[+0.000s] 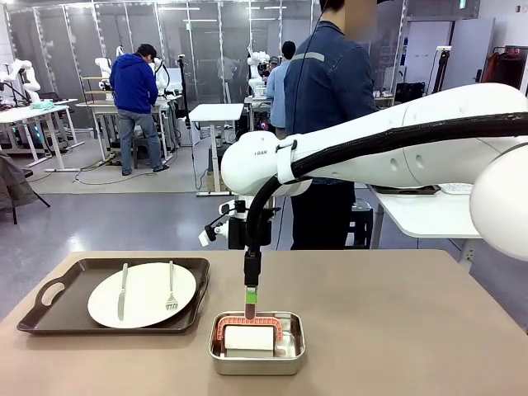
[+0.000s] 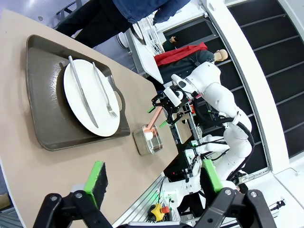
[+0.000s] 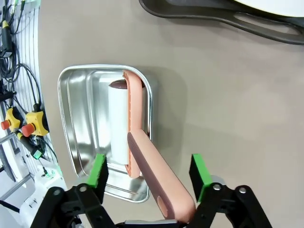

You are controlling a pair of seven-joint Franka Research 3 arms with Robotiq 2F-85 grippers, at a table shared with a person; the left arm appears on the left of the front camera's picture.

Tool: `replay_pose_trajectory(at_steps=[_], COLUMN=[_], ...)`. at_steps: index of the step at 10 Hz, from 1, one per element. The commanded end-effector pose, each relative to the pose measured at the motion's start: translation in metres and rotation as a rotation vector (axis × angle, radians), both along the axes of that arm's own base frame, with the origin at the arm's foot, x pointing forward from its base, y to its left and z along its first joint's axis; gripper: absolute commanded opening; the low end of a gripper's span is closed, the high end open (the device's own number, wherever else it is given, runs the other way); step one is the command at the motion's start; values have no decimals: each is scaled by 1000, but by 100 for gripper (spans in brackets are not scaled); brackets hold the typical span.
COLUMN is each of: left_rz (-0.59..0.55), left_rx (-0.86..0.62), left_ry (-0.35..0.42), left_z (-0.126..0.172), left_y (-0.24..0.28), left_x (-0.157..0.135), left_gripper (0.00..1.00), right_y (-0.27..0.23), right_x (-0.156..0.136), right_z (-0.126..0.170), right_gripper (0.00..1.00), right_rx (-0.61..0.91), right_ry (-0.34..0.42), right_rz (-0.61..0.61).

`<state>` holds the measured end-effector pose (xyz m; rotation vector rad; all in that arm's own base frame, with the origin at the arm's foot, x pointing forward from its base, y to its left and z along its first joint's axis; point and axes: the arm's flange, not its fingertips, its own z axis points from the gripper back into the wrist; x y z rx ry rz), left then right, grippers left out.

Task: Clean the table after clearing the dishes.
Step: When the left (or right) Handle tray is removed, use the left hand (or right hand) to clean the left (or right) side of the table with the Lint Roller.

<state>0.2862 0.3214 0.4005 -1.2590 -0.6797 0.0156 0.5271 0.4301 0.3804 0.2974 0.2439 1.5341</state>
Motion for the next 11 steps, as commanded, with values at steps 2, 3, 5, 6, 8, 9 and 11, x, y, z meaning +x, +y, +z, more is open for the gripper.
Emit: replay_pose_trajectory(at_steps=[2, 3, 5, 6, 8, 9, 11], left_rz=[4, 4, 4, 4, 4, 4, 4], left_rx=[-2, -2, -2, -2, -2, -2, -2], left_ry=[-3, -3, -3, -3, -3, -3, -3], left_z=[1, 1, 1, 1, 1, 1, 1], left_y=[1, 1, 1, 1, 1, 1, 1], left_x=[-3, -3, -3, -3, -3, -3, -3], left_gripper=[100, 100, 100, 100, 100, 100, 100], right_y=[7, 7, 7, 7, 6, 4, -8], right_x=[0, 0, 1, 0, -1, -4, -16], right_z=[3, 4, 6, 7, 10, 15, 46], right_gripper=[5, 0, 0, 0, 0, 0, 0], right_rx=[2, 3, -5, -5, -16, -26, -42], right_ry=[43, 46, 51, 50, 43, 30, -26], right_rz=[-7, -7, -10, -8, -14, -23, -75])
